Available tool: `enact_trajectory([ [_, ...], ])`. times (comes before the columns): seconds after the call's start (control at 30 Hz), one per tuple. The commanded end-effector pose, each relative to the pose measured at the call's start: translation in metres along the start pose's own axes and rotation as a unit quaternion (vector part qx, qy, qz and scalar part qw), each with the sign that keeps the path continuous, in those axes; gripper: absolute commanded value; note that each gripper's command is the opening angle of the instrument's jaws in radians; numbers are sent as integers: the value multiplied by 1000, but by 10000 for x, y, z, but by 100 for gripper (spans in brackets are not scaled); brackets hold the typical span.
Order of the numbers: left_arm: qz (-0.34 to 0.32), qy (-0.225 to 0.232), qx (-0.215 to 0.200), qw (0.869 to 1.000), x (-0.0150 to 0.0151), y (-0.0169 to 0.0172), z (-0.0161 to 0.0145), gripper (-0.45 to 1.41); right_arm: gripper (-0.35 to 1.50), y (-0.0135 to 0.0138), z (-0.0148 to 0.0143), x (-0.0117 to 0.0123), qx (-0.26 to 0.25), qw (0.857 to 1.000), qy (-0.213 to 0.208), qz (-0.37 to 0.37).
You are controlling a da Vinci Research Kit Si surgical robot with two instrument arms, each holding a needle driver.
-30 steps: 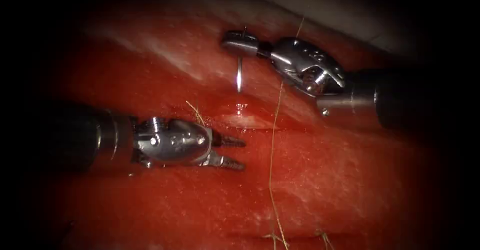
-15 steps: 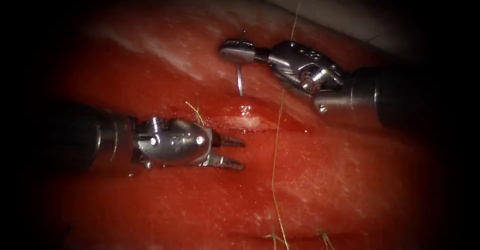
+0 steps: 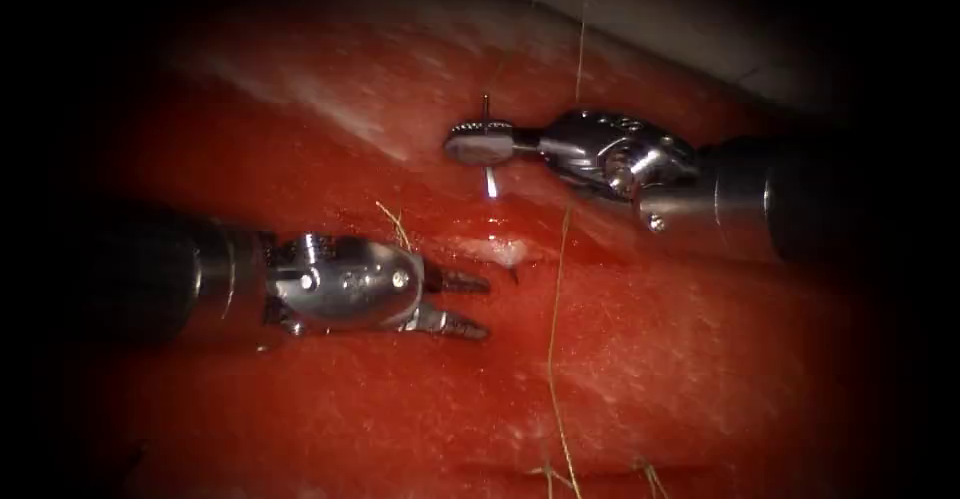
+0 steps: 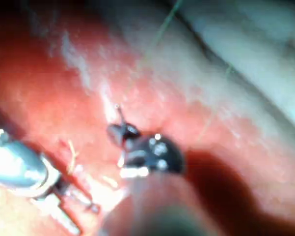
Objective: Wound Closure
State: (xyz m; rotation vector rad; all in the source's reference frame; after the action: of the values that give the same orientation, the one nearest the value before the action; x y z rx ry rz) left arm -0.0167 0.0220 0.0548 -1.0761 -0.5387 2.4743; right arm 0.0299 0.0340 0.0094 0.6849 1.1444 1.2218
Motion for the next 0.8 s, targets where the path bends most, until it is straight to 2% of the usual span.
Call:
enact_trajectory([
  [0.03,0,0,-1,1000,-2,2,8,21,-35,-3,8,-1,4,1000,-2,8],
  [0.1,0,0,-1,1000,-3,1,8,21,-35,-12,7,-9,23,999,-28,41],
  [0.33,6,1,-2,1000,-3,0,7,21,-35,-26,1,-22,43,995,-52,69],
  [0.43,67,7,3,998,0,-1,6,23,-35,-32,0,-32,53,993,-65,87],
  [0.67,133,14,9,991,3,2,-1,25,-35,-34,0,-44,64,988,-79,114],
  [0.7,164,16,11,986,4,5,-3,26,9,-32,1,-42,59,990,-62,112],
  [0.73,176,17,13,984,5,6,-4,26,22,-31,1,-41,56,991,-54,113],
  [0.77,176,17,13,984,5,6,-4,26,22,-31,1,-41,56,991,-54,113],
  [0.8,190,18,13,982,6,7,-4,28,42,-30,2,-39,52,992,-50,104],
])
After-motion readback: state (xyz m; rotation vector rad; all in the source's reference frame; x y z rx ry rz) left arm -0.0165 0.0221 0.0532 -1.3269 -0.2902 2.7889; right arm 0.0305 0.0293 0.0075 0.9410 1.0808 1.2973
